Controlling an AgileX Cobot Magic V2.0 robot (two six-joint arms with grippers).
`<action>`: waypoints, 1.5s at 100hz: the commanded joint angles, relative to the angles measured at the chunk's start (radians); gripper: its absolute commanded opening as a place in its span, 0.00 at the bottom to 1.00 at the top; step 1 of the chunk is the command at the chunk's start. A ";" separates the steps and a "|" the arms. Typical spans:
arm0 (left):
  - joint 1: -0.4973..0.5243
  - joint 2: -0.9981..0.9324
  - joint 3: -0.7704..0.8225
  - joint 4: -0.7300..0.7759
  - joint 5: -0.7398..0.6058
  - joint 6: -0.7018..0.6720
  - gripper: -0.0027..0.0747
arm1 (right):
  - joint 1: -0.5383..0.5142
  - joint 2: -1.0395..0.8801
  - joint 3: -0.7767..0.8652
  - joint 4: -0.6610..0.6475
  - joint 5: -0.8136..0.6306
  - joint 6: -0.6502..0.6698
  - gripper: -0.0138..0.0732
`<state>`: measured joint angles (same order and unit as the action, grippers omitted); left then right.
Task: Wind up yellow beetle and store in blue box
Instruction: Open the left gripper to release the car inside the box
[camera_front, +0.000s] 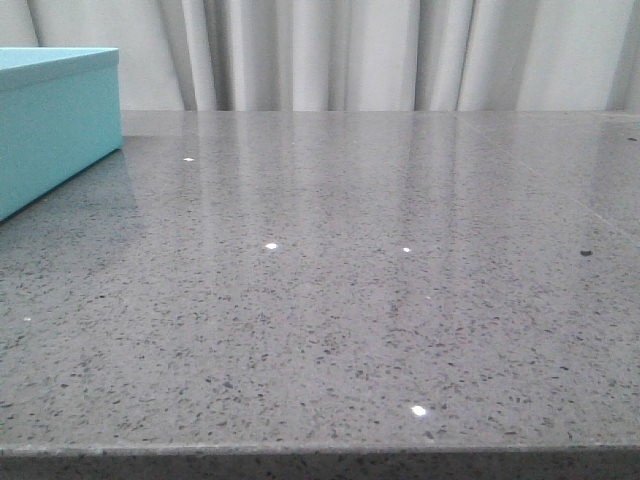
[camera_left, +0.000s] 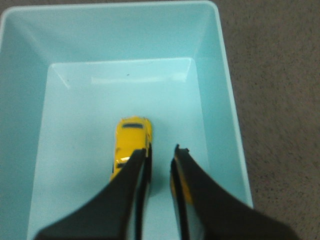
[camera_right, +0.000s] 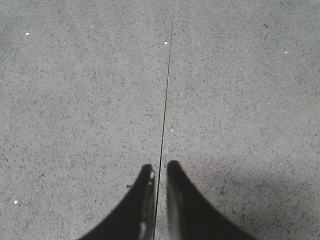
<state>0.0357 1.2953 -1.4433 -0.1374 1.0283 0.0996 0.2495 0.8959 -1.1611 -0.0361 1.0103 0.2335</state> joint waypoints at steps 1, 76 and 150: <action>-0.002 -0.100 0.052 -0.011 -0.081 0.002 0.03 | -0.002 -0.049 0.016 -0.019 -0.089 -0.009 0.10; -0.002 -0.835 0.796 -0.037 -0.409 0.010 0.01 | -0.002 -0.463 0.486 -0.065 -0.483 -0.010 0.08; -0.002 -1.100 0.996 -0.042 -0.419 0.010 0.01 | -0.002 -0.610 0.716 -0.079 -0.594 -0.010 0.08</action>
<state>0.0357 0.1844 -0.4210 -0.1633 0.6862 0.1070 0.2495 0.2790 -0.4196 -0.0987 0.4869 0.2312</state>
